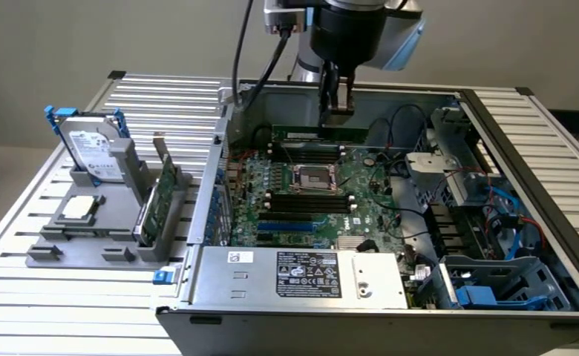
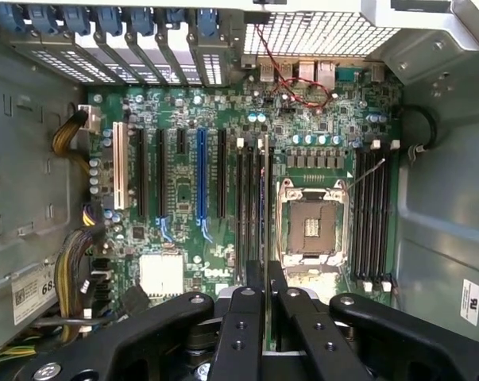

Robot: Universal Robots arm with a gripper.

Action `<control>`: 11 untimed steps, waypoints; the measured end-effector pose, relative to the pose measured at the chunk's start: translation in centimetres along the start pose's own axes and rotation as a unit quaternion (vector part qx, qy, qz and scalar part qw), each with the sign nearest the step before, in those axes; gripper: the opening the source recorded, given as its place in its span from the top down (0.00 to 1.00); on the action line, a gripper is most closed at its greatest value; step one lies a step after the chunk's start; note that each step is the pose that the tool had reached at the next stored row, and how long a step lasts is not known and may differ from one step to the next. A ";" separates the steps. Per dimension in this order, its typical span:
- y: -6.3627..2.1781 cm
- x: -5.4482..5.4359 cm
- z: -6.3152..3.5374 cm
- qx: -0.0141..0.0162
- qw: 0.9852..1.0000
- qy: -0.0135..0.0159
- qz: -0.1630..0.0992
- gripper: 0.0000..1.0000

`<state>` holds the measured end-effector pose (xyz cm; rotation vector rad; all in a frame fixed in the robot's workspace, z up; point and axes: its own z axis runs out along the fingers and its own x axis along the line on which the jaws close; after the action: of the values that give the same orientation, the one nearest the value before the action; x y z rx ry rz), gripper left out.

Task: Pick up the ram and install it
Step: 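Pick up the ram and move it above insertion slot, then insert the ram into the slot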

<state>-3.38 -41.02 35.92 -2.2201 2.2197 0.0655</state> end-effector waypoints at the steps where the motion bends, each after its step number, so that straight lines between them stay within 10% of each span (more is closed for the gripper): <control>1: 0.00 0.0 0.15 0.000 1.000 0.000 0.001 0.86; 11: -0.02 -0.1 0.55 0.000 1.000 0.002 0.005 0.86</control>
<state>-3.38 -40.94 35.37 -2.2112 2.2316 0.0617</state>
